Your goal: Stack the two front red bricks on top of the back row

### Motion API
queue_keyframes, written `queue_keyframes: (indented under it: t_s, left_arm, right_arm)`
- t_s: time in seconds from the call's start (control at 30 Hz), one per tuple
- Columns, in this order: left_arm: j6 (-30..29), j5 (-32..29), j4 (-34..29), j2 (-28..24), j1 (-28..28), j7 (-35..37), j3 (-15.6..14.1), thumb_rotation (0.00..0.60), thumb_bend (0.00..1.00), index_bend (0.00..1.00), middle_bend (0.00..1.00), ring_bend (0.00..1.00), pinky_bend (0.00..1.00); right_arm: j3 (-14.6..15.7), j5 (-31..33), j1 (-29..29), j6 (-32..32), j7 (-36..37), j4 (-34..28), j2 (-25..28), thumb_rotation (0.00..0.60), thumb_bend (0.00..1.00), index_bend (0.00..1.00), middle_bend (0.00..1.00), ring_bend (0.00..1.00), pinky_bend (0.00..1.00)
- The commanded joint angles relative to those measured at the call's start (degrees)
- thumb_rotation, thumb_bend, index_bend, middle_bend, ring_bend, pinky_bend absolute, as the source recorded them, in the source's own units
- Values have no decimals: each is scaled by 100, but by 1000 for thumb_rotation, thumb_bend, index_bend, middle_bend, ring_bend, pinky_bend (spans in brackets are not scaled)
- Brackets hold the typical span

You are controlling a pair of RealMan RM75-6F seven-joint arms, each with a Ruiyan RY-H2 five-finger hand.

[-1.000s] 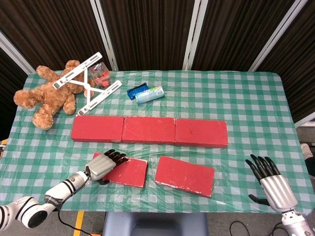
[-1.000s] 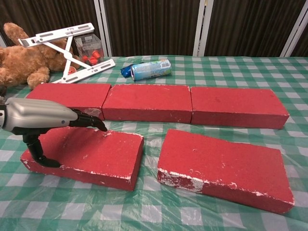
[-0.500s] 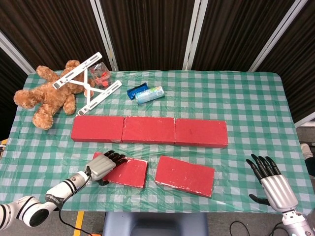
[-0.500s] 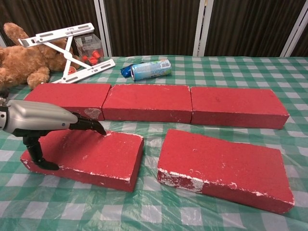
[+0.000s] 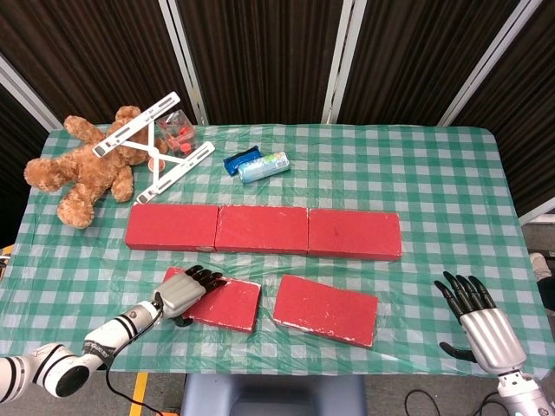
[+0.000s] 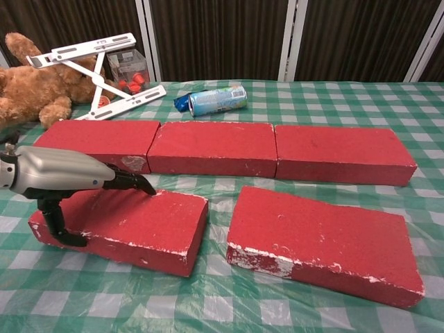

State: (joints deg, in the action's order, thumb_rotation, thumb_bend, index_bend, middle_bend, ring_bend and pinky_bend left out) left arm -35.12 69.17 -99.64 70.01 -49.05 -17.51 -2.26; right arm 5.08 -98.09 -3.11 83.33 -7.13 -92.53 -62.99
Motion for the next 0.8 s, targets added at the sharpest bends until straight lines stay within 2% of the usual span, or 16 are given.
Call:
queue_keyframes:
  t_s: [0.03,0.67,0.8]
  left_arm:
    - [-82,-23,23,44,-12,-93,-16,600,273,0,0,0,2]
    - [-108,-550,4,132,-223,-484,-126,600,262,0,2,0,49]
    - [-84,-665,92,210,-278,-561,-168,600,263,0,93,0,81]
  right_arm:
    - [3,-1,-4,-11,-5,-3,-2,600,90,0,0,0,0]
    - [20,-14,-6,-29,-29,-15,-3,600,90,0,0,0,0]
    - [21,-15,-6,-28,-26,-11,-4,600,90,0,0,0,0]
